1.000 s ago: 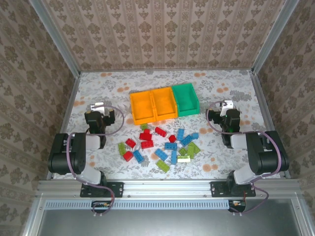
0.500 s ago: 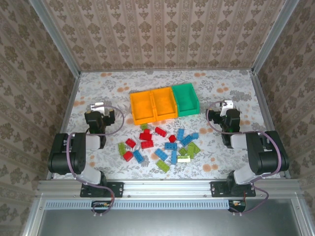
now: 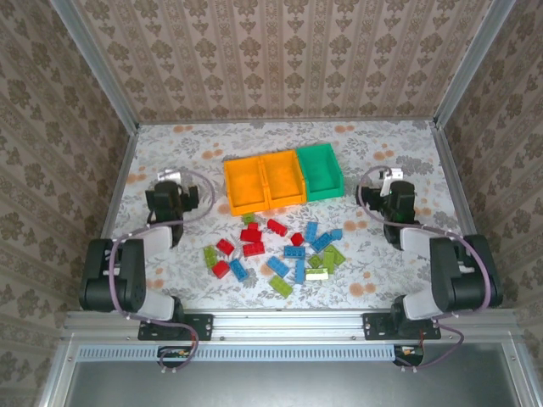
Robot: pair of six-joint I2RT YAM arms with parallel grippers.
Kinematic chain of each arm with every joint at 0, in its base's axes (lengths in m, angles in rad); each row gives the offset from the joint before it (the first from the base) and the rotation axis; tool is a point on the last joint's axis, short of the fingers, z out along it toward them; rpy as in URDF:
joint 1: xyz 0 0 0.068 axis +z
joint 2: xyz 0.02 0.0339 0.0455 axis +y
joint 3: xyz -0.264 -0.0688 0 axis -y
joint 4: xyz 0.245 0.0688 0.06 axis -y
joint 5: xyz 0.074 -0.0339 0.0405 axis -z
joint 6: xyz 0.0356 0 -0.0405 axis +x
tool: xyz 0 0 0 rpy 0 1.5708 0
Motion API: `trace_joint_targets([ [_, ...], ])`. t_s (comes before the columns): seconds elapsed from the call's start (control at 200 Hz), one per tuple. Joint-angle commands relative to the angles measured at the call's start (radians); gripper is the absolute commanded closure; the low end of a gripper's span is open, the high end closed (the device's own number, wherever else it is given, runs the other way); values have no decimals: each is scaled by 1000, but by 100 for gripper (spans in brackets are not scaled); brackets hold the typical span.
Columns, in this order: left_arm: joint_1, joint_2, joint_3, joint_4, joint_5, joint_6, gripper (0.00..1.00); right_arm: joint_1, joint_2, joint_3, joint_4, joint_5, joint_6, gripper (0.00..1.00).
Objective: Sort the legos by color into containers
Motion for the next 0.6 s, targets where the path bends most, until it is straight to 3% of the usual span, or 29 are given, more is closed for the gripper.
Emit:
trace_joint_targets([
  [0.0,-15,-76,231,-514,-114,-185,0,6,-131,123,-332,-16,76,1],
  [0.065,-38,-71,298,-603,-74,-217,0,20,-167,147,-418,-45,109,0],
  [0.19,-121,-48,346,-625,15,-216,0,47,-205,185,-549,-44,188,2],
  [0.31,-202,29,423,-684,34,-259,0,66,-194,229,-661,-52,244,5],
  [0.47,-238,148,513,-758,149,-304,22,96,-182,247,-730,-44,286,7],
  [0.595,-246,187,513,-753,165,-340,24,116,-189,247,-767,-54,314,7],
])
